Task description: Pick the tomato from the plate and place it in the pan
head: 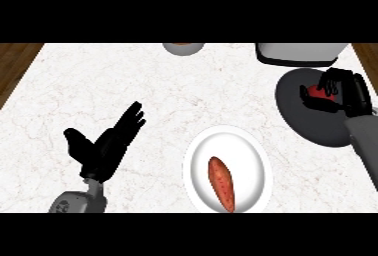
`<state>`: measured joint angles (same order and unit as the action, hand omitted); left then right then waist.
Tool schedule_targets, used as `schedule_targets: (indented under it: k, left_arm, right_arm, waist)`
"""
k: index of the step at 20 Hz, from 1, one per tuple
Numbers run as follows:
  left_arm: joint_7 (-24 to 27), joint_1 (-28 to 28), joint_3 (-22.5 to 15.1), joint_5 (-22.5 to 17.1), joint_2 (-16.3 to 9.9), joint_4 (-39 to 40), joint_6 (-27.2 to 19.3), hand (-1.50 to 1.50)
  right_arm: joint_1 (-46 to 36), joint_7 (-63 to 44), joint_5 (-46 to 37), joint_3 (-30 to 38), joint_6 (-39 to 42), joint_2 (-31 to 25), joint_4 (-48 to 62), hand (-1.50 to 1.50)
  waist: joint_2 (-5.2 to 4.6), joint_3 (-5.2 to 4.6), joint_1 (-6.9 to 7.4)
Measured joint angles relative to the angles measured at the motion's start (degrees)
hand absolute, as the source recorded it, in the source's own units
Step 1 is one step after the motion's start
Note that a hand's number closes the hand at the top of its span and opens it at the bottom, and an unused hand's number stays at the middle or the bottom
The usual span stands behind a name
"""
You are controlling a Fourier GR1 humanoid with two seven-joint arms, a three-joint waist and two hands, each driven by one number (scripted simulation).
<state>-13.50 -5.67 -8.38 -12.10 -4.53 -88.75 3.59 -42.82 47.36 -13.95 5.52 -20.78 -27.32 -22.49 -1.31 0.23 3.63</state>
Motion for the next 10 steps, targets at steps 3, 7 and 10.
schedule_targets:
  k: [3, 7, 10]
  left_arm:
    - [0.1, -0.9, -0.1, 0.0, -0.1, 0.5, 0.6, 0.00]
    - [-0.3, -1.9, 0.0, -0.1, -0.4, 0.7, 1.0, 0.00]
    - [-0.6, -2.3, 0.2, -0.4, -0.5, 0.5, 1.3, 0.00]
  right_arm:
    - [-2.1, -4.1, -3.8, -2.4, -1.3, -1.0, 5.6, -1.50]
    - [-4.5, -6.8, -7.3, -4.9, 0.4, -1.7, 11.1, -1.50]
    - [-5.4, -5.9, -6.9, -4.3, 3.0, -1.1, 13.1, -1.50]
  waist:
    - [-0.47, -0.04, 0.95]
    - [-0.84, 0.04, 1.71]
    - [-0.94, 0.12, 1.80]
